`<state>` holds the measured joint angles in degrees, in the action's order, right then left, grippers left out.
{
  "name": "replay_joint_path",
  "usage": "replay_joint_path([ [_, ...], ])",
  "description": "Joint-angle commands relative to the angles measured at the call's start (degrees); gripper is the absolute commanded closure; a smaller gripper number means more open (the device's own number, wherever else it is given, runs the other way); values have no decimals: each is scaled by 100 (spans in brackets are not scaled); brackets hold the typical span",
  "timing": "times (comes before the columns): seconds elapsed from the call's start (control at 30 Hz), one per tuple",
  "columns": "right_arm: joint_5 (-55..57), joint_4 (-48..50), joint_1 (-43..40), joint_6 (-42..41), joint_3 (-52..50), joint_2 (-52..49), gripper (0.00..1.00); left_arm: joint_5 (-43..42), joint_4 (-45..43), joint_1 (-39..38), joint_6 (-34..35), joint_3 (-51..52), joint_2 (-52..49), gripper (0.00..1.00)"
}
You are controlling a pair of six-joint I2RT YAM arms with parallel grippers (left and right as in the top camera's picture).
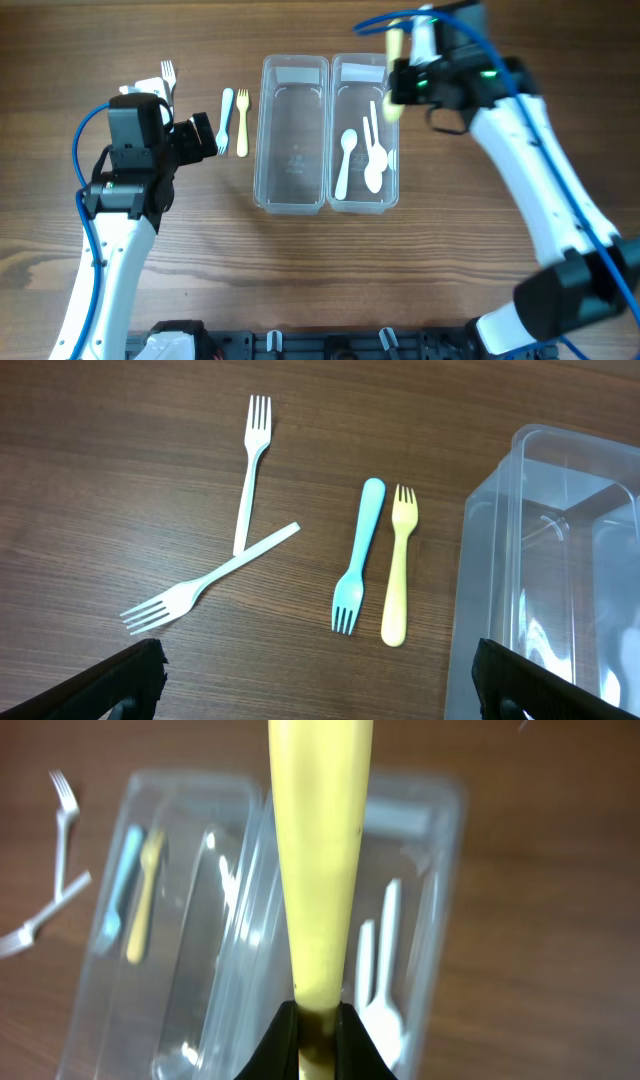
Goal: Pack container
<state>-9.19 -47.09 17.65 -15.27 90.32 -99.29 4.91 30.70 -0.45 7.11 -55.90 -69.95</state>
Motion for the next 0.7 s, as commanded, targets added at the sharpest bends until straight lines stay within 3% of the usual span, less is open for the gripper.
replay_joint_path([
  [0.0, 186, -7, 343, -439, -190, -708, 95, 76, 0, 35, -92, -111, -24, 0],
  [0.17, 160, -9, 501, -92, -146, -931, 91, 76, 0, 35, -92, -111, -24, 0],
  [0.27, 216, -28, 444, 498, 98, -732, 70, 76, 0, 35, -92, -111, -24, 0],
  [0.47, 688, 59, -376, 774, 483, 179, 30, 76, 0, 35, -92, -111, -24, 0],
  [0.67, 1720, -13, -1561, 1233, 479, 363, 23, 76, 0, 35, -92, -111, -24, 0],
])
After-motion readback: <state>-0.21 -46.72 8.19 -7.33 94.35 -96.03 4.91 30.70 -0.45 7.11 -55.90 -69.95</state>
